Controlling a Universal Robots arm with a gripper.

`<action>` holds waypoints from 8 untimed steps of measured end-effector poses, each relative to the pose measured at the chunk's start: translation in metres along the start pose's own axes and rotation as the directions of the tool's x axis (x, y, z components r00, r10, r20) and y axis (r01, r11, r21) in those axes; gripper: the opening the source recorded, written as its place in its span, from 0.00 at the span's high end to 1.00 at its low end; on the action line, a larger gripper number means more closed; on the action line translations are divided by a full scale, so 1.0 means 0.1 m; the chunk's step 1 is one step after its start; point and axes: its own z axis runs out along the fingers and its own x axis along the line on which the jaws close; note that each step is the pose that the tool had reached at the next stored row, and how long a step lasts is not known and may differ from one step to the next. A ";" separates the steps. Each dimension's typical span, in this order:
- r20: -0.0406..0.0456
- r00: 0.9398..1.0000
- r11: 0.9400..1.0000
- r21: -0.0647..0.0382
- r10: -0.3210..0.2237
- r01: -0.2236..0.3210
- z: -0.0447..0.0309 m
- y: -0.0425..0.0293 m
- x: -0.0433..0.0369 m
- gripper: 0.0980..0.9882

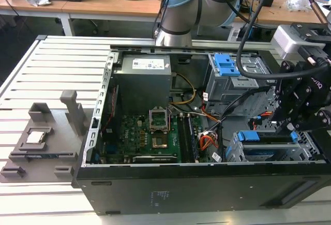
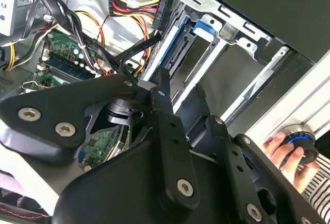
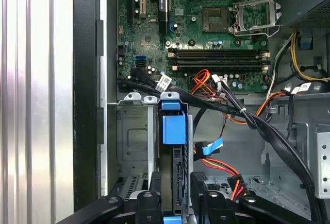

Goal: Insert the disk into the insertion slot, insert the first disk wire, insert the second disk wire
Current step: 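Insert the first disk wire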

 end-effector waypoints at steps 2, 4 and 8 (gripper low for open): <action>-0.002 0.999 0.999 0.000 -0.053 0.053 0.000 0.000 -0.002 0.70; -0.007 0.987 0.987 0.000 -0.158 0.158 0.000 -0.001 -0.002 0.70; -0.010 0.973 0.973 0.000 -0.232 0.232 0.000 0.000 -0.002 0.70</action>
